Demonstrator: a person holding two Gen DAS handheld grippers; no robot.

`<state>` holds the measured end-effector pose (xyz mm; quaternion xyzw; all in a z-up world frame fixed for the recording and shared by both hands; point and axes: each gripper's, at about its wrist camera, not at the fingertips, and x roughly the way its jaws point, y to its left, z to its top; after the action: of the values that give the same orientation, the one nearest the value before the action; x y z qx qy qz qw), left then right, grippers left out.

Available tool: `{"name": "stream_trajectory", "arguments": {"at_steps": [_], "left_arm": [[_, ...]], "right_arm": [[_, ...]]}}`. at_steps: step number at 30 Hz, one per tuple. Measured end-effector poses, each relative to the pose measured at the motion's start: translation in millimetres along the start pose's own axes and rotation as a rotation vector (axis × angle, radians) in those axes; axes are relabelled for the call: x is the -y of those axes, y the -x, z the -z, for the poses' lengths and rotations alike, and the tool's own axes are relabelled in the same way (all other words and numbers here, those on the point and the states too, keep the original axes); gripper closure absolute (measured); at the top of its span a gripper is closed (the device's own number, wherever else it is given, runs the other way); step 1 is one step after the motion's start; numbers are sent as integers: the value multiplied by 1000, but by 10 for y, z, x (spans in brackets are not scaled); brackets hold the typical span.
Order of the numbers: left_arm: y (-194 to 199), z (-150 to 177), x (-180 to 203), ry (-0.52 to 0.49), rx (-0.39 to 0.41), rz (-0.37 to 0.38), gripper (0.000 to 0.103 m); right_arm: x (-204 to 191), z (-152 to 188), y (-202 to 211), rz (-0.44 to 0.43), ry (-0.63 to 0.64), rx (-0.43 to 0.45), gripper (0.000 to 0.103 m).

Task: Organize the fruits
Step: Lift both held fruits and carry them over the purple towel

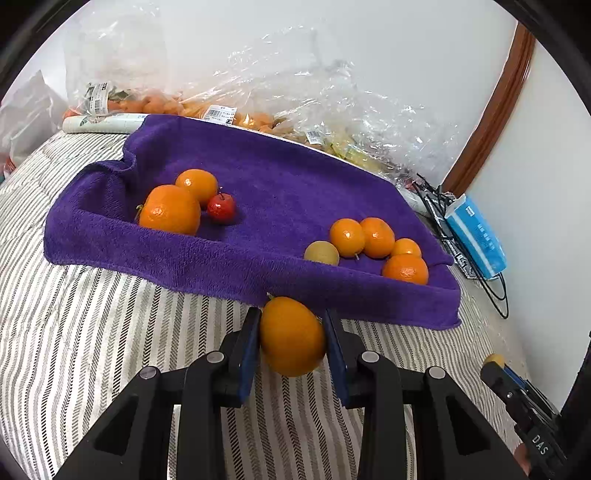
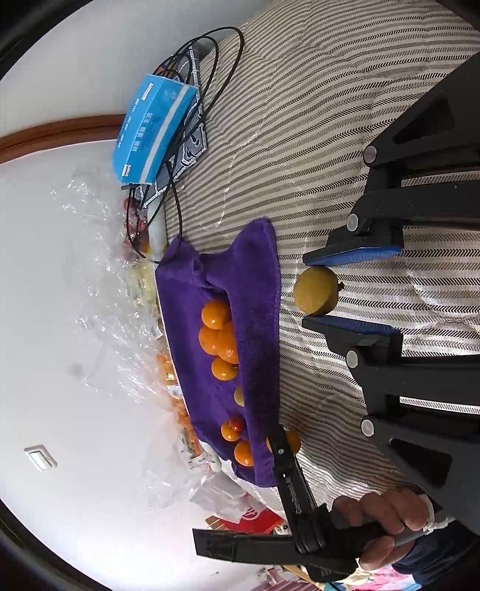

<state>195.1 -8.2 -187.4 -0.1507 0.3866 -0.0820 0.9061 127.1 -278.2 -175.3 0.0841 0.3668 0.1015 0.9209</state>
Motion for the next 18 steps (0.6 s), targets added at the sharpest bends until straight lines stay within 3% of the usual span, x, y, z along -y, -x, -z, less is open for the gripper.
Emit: {"name": "stream_trajectory", "arguments": {"at_steps": [10, 18], "left_arm": [[135, 65, -67, 0, 15, 29, 71], [225, 124, -79, -27, 18, 9, 71]], "right_arm": [[-34, 1, 51, 43, 25, 29, 76], [-45, 17, 136, 44, 13, 62, 76]]}}
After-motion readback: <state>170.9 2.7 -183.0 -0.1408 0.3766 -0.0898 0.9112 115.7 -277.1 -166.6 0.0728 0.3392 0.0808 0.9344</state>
